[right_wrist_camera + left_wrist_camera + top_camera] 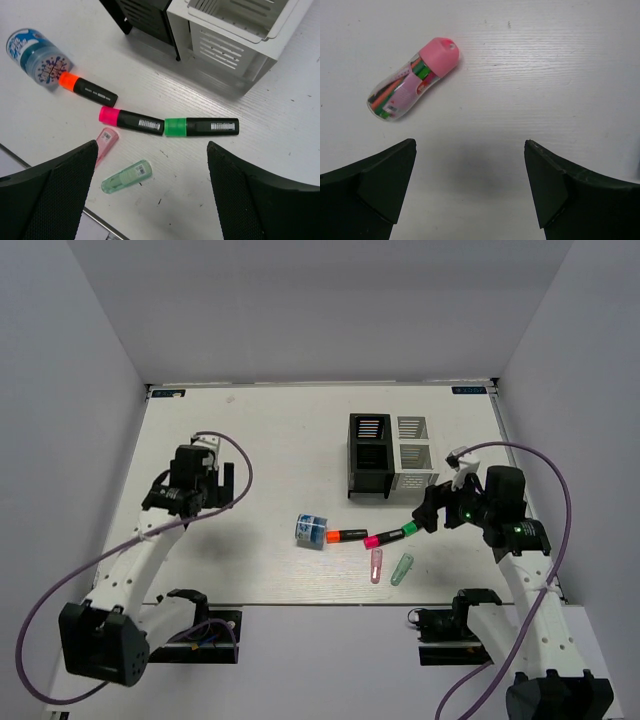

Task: Sort the stationery into containers
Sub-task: Grab a piece of stationery with the left arm

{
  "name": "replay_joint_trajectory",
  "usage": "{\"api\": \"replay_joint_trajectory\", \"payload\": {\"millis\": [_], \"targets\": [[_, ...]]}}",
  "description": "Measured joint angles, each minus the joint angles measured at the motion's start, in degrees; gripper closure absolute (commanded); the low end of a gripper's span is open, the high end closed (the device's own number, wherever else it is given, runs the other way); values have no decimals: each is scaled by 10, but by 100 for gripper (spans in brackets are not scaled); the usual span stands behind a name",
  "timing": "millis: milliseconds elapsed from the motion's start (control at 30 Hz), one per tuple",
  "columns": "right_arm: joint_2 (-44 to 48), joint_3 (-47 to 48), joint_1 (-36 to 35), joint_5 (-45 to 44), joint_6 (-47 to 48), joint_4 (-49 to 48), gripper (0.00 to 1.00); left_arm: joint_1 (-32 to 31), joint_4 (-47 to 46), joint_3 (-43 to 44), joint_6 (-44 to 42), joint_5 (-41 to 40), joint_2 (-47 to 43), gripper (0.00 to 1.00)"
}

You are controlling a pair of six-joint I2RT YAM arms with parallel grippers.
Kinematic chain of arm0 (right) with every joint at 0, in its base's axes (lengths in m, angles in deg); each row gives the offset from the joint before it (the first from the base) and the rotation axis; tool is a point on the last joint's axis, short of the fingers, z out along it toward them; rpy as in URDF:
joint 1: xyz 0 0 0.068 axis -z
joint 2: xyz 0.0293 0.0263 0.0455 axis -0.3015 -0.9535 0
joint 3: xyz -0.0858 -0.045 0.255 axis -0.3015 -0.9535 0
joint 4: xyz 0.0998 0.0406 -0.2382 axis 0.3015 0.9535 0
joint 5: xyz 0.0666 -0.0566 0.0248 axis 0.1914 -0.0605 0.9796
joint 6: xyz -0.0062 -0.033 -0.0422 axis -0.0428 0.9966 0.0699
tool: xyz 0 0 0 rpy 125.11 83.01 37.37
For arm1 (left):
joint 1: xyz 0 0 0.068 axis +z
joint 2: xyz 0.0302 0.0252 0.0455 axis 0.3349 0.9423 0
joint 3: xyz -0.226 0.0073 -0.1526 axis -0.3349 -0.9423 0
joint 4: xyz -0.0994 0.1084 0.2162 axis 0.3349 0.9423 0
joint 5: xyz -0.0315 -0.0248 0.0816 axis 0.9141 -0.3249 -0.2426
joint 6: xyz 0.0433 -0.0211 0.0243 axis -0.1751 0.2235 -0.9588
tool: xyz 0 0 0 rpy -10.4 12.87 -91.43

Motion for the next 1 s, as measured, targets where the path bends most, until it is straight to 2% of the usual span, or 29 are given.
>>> {"api": "replay_joint_trajectory", "payload": {"millis": [167, 400, 567, 667, 900, 1000], "targets": [[-30, 10, 0, 14, 41, 33, 10, 88, 17, 75, -63, 57, 121, 13], [-36, 18, 0, 19, 57, 55, 10, 134, 32, 212, -160, 75, 325, 10], [-28, 18, 0, 19, 61, 58, 10, 182, 40, 290, -186, 75, 430, 2], [-35, 20, 0, 19, 64, 63, 10, 209, 31, 331, -197, 62, 482, 1], [-104, 43, 0, 18, 76, 78, 10, 224, -5, 421, -218, 49, 608, 1], [-121, 48, 4, 19, 79, 93, 10, 223, -9, 447, -228, 50, 637, 9]]}}
